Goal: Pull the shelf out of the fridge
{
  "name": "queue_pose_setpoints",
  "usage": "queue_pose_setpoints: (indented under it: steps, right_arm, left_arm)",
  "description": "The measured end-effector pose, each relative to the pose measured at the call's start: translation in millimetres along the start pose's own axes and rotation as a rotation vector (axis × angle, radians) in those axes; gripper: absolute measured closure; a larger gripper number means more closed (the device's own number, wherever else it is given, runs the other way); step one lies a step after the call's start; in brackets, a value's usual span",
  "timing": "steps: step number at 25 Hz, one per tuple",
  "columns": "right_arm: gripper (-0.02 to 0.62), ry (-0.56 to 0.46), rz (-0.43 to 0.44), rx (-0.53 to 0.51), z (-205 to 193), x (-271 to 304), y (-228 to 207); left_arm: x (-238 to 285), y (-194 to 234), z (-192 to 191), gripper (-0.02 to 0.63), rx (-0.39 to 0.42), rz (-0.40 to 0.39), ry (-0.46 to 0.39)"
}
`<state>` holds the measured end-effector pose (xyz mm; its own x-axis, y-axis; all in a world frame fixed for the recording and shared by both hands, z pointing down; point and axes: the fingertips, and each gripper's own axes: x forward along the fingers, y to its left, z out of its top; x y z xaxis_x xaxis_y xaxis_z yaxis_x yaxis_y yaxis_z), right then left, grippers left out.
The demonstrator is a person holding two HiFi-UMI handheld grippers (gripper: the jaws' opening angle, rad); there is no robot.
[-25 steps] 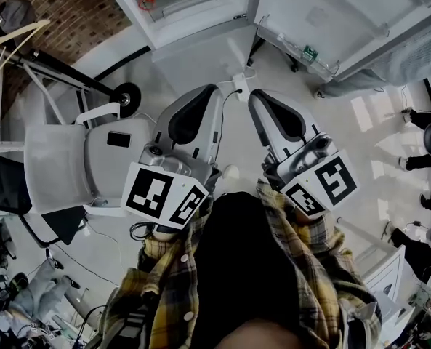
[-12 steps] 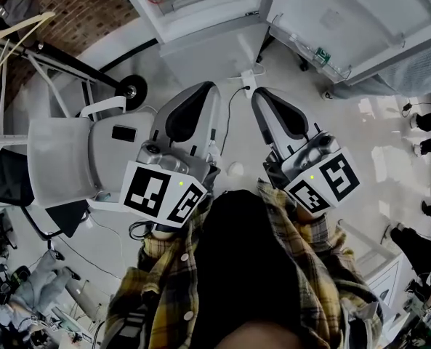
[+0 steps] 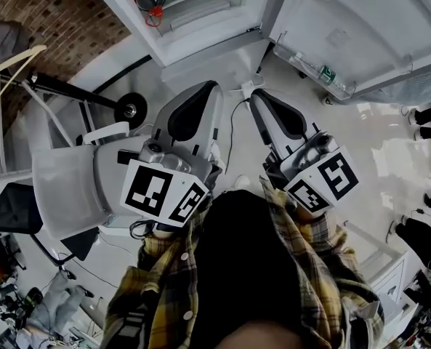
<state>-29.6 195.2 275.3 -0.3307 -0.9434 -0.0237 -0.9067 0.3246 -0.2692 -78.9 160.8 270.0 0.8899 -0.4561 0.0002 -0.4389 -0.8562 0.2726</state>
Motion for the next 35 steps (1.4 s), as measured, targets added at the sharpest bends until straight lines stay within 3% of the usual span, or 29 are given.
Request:
queue_pose_setpoints:
  steps: [12,21,25,35]
  right_arm:
    - [0.577,-0.011,-0.078,0.008,4.2,92.1,-25.1]
    - [0.577,0.018,-0.118,0.054,-2.7,115.0,-49.3]
    - [0.577,0.034,-0.096,0.054,-2.6,119.1,-64.9]
    - [0.577,0.048,0.055,0.037,22.5,126.9,-122.3]
  left_arm:
    - [36.0,87.9,22.0,0.603,-0.009,-0.060,0.028]
    - [59.6,116.1,17.2,0.603,-0.040,-0.078,0.053]
    - [73.9,119.7,15.1,0.603,-0.045,-0.053,0.040]
    - [127.8,116.5,25.0,0.603,-0.023,0.077,-0.039]
